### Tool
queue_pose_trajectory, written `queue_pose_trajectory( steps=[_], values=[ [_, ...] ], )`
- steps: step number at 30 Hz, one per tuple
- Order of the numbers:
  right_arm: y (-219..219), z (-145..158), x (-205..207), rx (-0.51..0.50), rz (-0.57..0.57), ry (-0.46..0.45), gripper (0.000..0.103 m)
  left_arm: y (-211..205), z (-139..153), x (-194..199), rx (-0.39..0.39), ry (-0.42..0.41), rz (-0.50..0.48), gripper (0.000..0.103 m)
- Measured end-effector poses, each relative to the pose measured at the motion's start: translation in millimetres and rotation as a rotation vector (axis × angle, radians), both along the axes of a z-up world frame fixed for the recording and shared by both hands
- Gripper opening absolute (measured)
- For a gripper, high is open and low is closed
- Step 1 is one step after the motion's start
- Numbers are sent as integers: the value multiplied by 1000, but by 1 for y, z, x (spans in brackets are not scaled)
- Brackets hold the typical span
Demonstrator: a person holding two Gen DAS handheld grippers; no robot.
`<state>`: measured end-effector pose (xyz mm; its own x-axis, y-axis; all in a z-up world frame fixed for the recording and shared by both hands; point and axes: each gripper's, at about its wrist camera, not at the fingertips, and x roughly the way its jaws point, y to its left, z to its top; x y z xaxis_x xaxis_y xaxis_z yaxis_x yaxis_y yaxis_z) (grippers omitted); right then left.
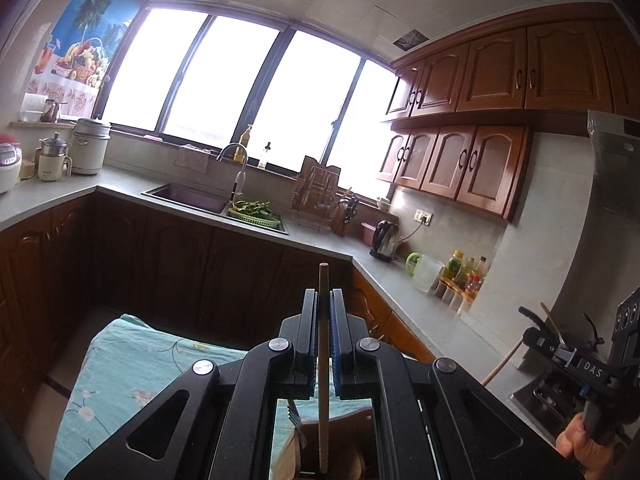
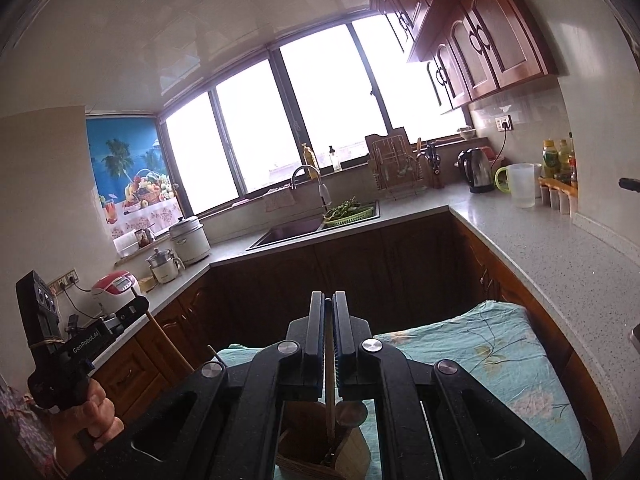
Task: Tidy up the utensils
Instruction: 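Lower the chopsticks into the holder and open both tools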
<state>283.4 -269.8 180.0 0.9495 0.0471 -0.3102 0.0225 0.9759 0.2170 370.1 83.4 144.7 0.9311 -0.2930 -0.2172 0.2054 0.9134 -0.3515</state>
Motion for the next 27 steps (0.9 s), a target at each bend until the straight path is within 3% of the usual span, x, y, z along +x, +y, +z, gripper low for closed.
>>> queue_pose_trajectory(
  steps=[6, 13, 27],
  values=[
    [-7, -41, 12, 40, -7, 66, 4, -11, -36, 21, -30, 36, 24, 3],
    [-9, -68, 16, 56, -15, 112, 4, -30, -68, 42, 1, 106, 9, 3],
    [-8, -66, 20, 48, -26, 131, 4, -29, -61, 47, 54, 124, -7, 5]
  ],
)
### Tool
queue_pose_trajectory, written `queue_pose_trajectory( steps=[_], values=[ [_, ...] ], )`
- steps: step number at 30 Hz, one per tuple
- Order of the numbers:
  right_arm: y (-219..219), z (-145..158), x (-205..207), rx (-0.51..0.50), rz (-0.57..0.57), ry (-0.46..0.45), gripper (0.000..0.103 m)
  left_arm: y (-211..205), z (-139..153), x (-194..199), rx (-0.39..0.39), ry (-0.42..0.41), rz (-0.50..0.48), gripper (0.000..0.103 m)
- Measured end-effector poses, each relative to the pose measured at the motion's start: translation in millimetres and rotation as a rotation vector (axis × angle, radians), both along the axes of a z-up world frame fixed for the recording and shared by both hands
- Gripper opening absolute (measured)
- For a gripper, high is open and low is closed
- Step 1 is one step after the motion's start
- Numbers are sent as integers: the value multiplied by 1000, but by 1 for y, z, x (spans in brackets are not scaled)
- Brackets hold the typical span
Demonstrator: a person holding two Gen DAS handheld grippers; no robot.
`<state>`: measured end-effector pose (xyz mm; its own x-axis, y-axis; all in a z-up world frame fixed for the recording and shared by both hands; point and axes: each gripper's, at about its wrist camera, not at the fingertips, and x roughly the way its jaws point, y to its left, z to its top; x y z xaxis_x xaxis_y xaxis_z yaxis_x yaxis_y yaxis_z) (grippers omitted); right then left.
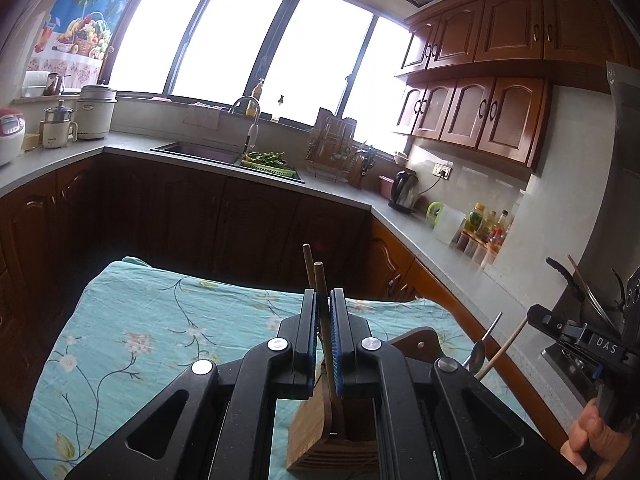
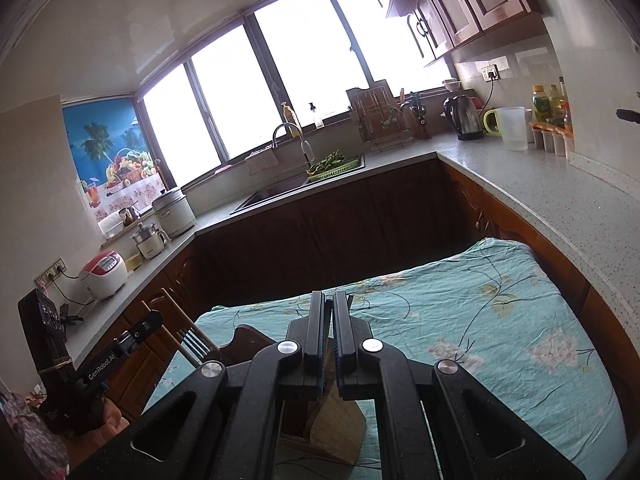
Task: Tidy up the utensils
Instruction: 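Lower the chopsticks into the holder and open both tools, then move both tools back down toward the remaining chopsticks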
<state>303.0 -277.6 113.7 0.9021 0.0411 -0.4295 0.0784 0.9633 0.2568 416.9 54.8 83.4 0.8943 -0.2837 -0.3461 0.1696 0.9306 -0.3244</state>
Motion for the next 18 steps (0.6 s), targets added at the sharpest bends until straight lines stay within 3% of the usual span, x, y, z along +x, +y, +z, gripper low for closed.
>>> queue_pose_trajectory(
  steps=[4, 5, 6, 7, 8, 12, 13, 16, 18],
  values=[
    [-1, 0, 1, 16, 4, 5, 10, 8, 2, -4, -16, 15, -10, 5],
    [-3, 0, 0, 26, 10, 2, 19, 10, 1, -6, -26, 22, -14, 6],
    [-3, 0, -2, 33, 13, -5, 31, 12, 3, -7, -31, 26, -18, 12],
    [-4, 1, -6, 38, 14, -16, 58, 13, 4, -9, -33, 26, -18, 21],
    [-4, 3, -10, 41, 14, -31, 75, 15, 6, -13, -33, 23, -10, 25],
    [-6, 12, -29, 54, -2, -84, 79, 19, 10, -32, -33, 4, 3, 52],
    [-7, 14, -33, 61, -2, -96, 85, 20, 12, -37, -35, 0, 3, 57],
    [-7, 19, -48, 64, -8, -125, 100, 23, 11, -58, -35, -5, 9, 68],
    [-6, 20, -56, 68, -4, -128, 102, 26, 9, -75, -44, -3, 4, 72]
  ],
)
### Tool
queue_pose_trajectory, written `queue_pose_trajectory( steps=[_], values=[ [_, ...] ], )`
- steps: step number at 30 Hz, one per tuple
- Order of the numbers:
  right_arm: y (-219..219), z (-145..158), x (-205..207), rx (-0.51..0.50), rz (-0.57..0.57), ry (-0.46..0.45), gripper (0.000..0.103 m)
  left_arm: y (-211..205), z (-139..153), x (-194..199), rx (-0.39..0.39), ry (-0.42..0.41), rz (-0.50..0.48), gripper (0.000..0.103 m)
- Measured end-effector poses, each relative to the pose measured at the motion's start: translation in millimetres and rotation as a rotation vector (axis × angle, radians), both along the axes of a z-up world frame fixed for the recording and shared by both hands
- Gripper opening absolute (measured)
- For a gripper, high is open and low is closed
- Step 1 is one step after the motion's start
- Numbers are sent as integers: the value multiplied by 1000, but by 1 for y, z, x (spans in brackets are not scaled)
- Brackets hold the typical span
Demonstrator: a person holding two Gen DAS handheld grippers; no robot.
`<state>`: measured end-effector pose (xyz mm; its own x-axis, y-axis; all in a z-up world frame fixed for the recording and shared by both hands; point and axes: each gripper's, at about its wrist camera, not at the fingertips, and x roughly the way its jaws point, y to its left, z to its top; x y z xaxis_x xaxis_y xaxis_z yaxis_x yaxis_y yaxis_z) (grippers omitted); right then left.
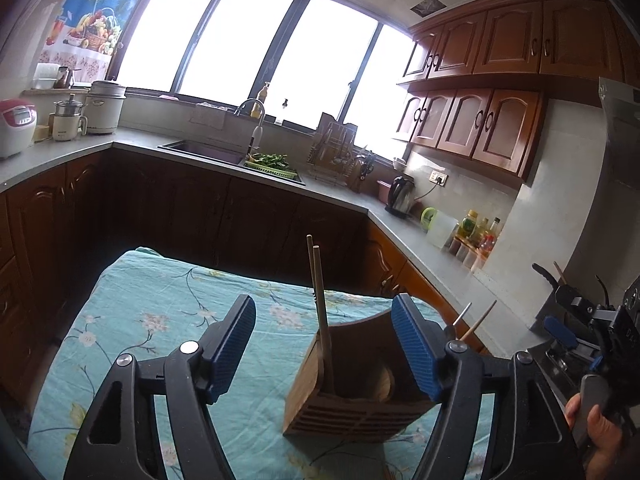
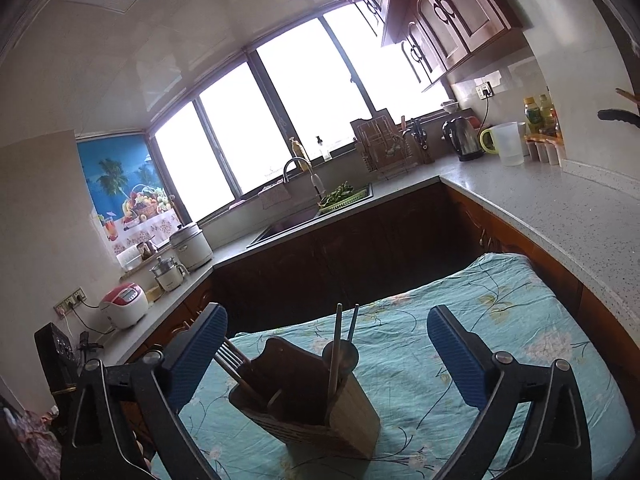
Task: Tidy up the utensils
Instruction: 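Move both tools back down toward the remaining chopsticks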
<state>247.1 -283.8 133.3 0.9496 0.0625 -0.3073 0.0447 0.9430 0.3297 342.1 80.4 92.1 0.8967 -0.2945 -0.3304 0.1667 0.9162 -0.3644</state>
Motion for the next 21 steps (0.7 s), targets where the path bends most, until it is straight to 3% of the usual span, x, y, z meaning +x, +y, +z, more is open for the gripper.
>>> queue_pose_trajectory(
  steps=[7, 21],
  values=[
    [7, -15, -31, 25, 28, 37, 102, 5, -10, -55, 9, 57, -1, 82],
    [22, -62, -100, 26, 41, 140, 102, 7, -22, -142, 18, 161, -1, 82]
  ],
)
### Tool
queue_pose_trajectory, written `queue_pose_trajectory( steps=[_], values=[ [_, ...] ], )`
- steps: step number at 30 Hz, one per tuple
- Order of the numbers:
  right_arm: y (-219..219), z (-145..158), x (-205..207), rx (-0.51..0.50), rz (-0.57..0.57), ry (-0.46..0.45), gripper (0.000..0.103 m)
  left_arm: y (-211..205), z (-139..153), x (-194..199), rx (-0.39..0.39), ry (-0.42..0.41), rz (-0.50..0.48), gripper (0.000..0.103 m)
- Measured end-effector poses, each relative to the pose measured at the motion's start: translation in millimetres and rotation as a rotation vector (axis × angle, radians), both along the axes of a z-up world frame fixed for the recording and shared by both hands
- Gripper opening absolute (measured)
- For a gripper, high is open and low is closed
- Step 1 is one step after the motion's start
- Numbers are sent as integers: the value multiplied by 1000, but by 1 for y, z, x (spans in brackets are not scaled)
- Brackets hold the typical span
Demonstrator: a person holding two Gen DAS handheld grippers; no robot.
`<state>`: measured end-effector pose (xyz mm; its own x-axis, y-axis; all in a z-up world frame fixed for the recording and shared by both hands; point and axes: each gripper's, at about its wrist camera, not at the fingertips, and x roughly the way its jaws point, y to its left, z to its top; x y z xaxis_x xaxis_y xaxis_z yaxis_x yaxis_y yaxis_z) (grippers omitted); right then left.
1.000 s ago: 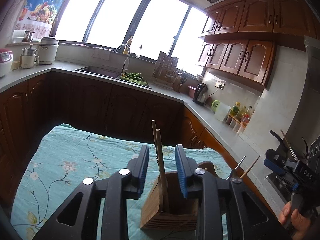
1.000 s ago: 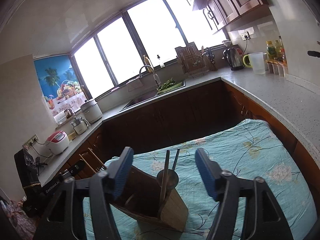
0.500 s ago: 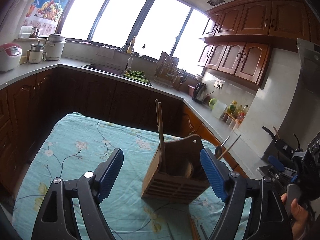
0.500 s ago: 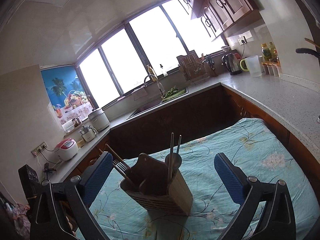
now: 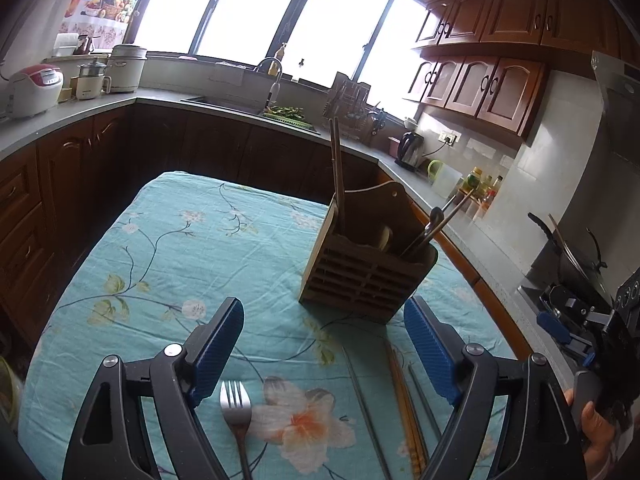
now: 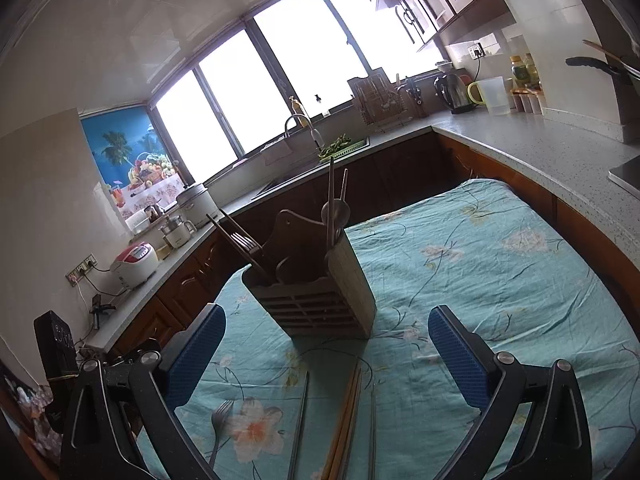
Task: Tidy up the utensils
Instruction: 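Move both tools back down toward the remaining chopsticks, then grasp a metal chopstick with the left tool while the right tool grasps another metal chopstick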
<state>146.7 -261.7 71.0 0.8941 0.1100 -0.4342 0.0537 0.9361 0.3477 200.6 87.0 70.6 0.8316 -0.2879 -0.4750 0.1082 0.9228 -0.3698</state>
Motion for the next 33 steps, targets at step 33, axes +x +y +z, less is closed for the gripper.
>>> queue_pose_trajectory(
  steps=[33],
  values=[
    [5, -71, -36, -89, 30, 190, 101, -32, -31, -14, 70, 206, -67, 82]
  ],
)
